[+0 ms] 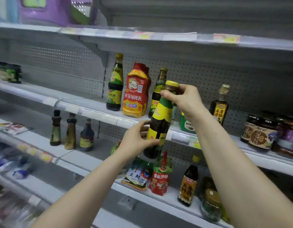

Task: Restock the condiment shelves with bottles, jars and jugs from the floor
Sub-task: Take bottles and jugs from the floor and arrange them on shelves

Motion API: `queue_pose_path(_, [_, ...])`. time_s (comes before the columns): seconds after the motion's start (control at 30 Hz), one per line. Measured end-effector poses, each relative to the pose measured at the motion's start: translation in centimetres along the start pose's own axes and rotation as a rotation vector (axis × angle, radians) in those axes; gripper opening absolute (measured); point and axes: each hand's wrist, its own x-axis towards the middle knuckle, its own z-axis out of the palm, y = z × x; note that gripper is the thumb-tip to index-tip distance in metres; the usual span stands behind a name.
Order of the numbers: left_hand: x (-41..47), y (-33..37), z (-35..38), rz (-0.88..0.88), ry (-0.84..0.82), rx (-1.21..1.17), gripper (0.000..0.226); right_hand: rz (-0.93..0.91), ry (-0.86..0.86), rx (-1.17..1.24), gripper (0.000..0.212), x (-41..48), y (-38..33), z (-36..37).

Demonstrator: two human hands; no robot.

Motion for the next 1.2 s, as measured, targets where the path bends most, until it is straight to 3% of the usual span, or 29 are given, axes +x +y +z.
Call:
queue_pose_path(0.2, [6.4, -1.5, -3.0, 0.054, -0.203, -0.053, 0.077, 0.020, 0.026, 0.081, 0.017, 4.9, -0.8, 2.0])
queue_pose_path(0.43, [11.1, -2.0, -2.5, 0.180, 0.065, 0.068, 0.080, -0.020, 0.107, -0.032, 0.027, 8.6, -1.9, 3.9])
queue_pose_path(0.57, [12.1, -1.5, -1.4, 0.224, 0.164, 0.073, 0.072, -0.020, 0.197, -0.188, 0.050, 10.2, -2.8, 4.4])
queue_pose_path(0.77, [14.6, -1.0, -1.6, 0.199, 0.225, 0.135, 0.073, -0.029, 0.274, -0.223, 0.034, 12.6, -2.7, 4.4])
queue_pose_path(0.93, [15.9, -1.7, -1.6, 0.167, 0.150, 0.082, 0.074, 0.022, 0.246, -0.215, 0.077, 13.5, -1.4, 5.0])
queue_pose_path(1.2, [16.5, -3.4, -0.8, 0.139, 0.030, 0.082, 0.086, 0.092, 0.049, -0.196, 0.053, 14.6, -0.5, 5.3])
